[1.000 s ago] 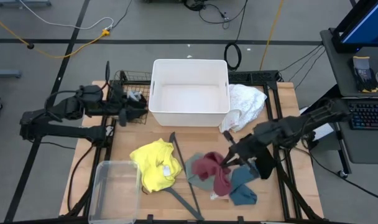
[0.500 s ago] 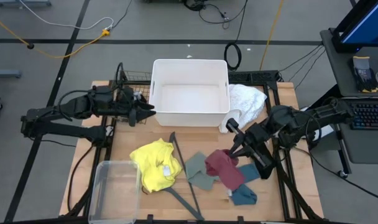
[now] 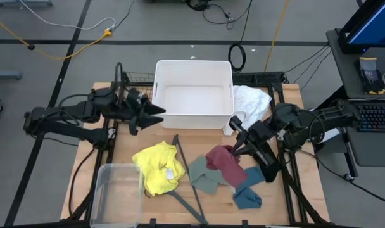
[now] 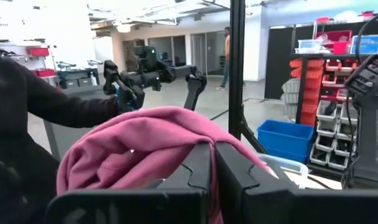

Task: Pick & Place Cloths
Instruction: Put the red underwear into the wired basket

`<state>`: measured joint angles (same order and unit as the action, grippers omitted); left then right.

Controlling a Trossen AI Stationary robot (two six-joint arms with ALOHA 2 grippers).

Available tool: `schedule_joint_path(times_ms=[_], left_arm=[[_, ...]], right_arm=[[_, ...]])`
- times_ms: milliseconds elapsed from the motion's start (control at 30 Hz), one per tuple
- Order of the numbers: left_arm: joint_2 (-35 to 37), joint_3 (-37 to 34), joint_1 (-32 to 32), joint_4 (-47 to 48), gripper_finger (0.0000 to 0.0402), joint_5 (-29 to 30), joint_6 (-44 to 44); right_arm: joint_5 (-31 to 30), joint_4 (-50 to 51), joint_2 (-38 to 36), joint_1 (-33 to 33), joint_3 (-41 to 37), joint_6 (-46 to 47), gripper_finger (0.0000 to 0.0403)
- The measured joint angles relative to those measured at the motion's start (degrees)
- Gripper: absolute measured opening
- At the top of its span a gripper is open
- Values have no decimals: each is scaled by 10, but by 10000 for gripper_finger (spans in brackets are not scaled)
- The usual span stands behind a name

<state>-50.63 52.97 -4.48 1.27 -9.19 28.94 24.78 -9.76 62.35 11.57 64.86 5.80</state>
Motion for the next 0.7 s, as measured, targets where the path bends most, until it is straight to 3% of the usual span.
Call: schedule_joint_path(times_ms=[400, 700], left_arm=[[0, 0, 55, -48, 248, 15, -34], [-22, 0, 88, -141, 248, 22, -136]], right_arm=[[8, -77, 2, -15, 0, -3, 0], [10, -230, 71, -15, 0, -5, 0]])
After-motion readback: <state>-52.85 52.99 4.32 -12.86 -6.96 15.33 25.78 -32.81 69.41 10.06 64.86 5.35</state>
